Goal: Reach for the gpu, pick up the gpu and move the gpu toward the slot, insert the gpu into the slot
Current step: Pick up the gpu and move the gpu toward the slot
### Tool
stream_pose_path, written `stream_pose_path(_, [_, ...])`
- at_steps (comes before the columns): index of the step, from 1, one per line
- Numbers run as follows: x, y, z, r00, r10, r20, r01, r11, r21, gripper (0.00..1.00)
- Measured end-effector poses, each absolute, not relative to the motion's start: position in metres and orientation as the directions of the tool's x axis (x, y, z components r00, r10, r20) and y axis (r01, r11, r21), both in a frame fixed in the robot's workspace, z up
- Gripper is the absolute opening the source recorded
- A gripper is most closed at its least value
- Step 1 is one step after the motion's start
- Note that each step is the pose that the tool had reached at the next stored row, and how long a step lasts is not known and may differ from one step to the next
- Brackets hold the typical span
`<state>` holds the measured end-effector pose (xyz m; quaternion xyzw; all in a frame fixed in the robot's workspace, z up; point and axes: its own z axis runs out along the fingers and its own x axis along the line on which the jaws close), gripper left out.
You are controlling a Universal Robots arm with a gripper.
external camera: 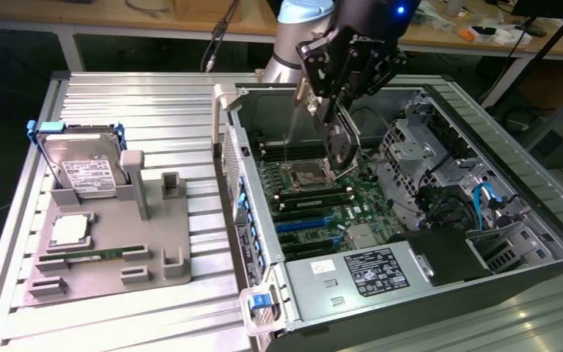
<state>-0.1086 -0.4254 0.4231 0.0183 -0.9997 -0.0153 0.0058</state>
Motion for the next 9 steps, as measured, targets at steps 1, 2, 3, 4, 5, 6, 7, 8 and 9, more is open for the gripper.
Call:
stream_pose_path(1, [-0.106, -0.425, 0.423, -0.999, -0.037, 0.011, -0.036, 0.999, 0.031, 0.27])
stream_pose_path(2, [-0.103, -0.425, 0.423, -0.999, -0.037, 0.011, -0.037, 0.999, 0.031, 0.27])
stream_pose_path(3, [-0.101, -0.425, 0.423, -0.999, -0.037, 0.011, -0.037, 0.999, 0.031, 0.27])
stream_pose_path(4, [-0.098, -0.425, 0.423, -0.999, -0.037, 0.011, -0.037, 0.999, 0.031, 0.27])
stream_pose_path(5, [-0.093, -0.425, 0.423, -0.999, -0.037, 0.011, -0.037, 0.999, 0.031, 0.27])
stream_pose_path(6, [-0.09, -0.425, 0.423, -0.999, -0.037, 0.011, -0.037, 0.999, 0.031, 0.27])
stream_pose_path(7, [-0.087, -0.425, 0.423, -0.999, -0.037, 0.011, -0.037, 0.999, 0.031, 0.27])
stream_pose_path(8, [-0.083, -0.425, 0.423, -0.999, -0.037, 0.011, -0.037, 0.999, 0.031, 0.27])
stream_pose_path(9, [-0.08, -0.425, 0.423, -0.999, -0.037, 0.011, -0.036, 0.999, 0.031, 0.27])
